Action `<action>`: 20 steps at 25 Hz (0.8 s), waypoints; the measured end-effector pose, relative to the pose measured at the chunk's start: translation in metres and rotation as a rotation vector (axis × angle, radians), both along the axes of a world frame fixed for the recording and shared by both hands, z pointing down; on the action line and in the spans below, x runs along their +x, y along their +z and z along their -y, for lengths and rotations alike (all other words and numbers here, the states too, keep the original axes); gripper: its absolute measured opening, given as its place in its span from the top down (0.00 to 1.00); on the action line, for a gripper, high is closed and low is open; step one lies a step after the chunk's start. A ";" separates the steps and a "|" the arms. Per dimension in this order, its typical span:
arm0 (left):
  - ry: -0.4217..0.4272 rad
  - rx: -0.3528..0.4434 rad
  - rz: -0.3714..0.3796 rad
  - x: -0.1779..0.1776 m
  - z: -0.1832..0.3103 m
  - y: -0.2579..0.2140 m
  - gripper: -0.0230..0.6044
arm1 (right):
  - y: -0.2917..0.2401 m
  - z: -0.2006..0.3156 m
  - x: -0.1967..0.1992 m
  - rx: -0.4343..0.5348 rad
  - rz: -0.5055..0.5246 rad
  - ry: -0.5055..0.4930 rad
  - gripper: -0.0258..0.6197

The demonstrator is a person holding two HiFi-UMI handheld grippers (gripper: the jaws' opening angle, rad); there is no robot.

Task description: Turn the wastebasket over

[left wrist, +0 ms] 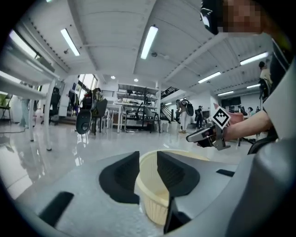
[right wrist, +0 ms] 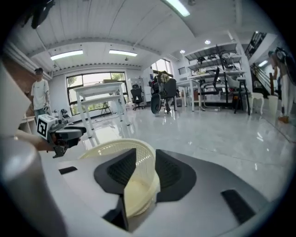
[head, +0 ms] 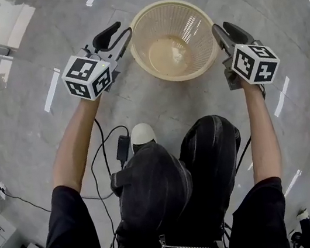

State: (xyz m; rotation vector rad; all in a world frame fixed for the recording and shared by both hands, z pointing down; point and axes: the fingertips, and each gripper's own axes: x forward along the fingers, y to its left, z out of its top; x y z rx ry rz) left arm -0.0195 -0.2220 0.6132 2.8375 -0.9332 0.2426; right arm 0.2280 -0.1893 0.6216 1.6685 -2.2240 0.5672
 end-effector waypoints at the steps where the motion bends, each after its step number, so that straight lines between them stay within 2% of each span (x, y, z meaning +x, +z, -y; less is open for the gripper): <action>1: 0.003 0.025 -0.014 0.002 -0.004 -0.010 0.81 | -0.010 -0.002 -0.004 0.032 -0.022 -0.012 0.80; 3: 0.016 0.042 -0.044 0.006 -0.009 -0.026 0.96 | -0.026 -0.004 -0.012 0.089 -0.069 -0.028 0.89; 5: 0.029 0.040 -0.065 0.010 -0.011 -0.036 0.96 | -0.036 -0.001 -0.021 0.123 -0.099 -0.052 0.94; 7: 0.035 0.029 -0.071 0.013 -0.012 -0.041 0.96 | -0.042 0.001 -0.032 0.130 -0.095 -0.083 0.94; 15: 0.065 0.000 -0.066 0.028 -0.008 -0.053 0.96 | -0.046 0.001 -0.069 0.096 -0.101 -0.183 0.94; 20: 0.073 0.006 -0.063 0.033 -0.006 -0.068 0.96 | -0.053 0.002 -0.078 0.061 -0.108 -0.198 0.94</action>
